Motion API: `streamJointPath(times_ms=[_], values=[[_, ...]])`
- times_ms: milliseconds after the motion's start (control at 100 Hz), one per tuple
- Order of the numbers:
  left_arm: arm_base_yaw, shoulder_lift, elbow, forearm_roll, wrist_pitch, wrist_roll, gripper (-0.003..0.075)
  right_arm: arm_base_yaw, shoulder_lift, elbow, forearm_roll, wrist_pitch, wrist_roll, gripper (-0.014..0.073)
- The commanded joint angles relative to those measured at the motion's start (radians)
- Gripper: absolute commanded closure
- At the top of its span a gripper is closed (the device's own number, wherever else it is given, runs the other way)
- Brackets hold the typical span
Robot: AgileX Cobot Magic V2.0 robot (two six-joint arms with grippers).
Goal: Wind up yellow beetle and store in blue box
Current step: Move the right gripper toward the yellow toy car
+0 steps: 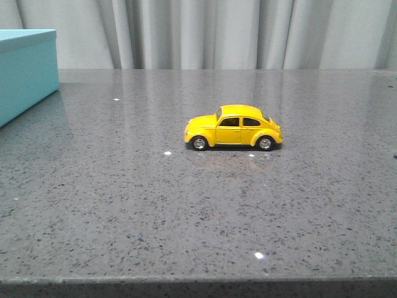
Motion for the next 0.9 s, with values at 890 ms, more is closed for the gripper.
streamJointPath(times_ms=[890], values=[[-0.007, -0.031, 0.02, -0.003, -0.089, -0.007, 0.0739, -0.004, -0.021, -0.017, -0.003, -0.112, -0.006, 0.0711]])
